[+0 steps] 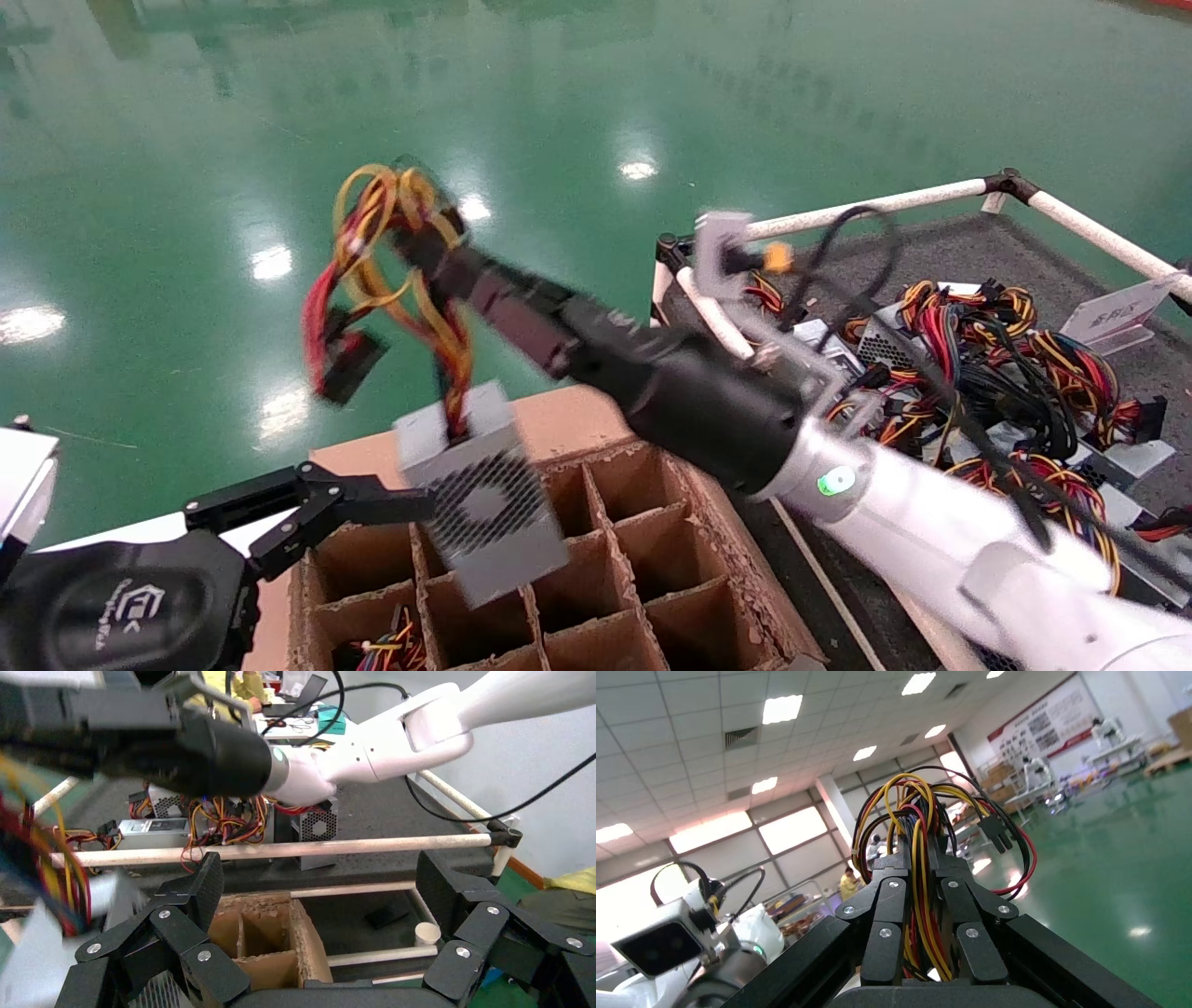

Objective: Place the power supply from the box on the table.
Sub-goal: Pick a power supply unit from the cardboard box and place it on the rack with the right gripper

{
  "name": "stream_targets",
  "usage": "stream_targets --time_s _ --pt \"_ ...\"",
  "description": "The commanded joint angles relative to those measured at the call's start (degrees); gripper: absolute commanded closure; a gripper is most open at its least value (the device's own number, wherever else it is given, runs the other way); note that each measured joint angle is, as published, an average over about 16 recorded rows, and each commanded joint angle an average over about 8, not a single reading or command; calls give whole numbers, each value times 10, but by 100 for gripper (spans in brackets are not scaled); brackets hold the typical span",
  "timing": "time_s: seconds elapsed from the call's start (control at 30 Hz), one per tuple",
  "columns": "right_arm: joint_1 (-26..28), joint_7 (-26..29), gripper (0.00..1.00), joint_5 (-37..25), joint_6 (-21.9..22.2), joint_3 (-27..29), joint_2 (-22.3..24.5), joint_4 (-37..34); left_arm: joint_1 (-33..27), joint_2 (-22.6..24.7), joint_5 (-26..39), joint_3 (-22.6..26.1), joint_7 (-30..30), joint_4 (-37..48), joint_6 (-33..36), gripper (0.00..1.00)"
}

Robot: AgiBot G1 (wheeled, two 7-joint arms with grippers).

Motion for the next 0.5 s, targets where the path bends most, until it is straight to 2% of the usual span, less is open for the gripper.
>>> stream_targets --time_s 0.03,0.5 --pt "5 0 100 4 -12 4 8 -8 0 0 0 0 0 0 0 0" --pt "93 22 100 30 -35 37 167 -21 0 0 0 0 0 0 0 0"
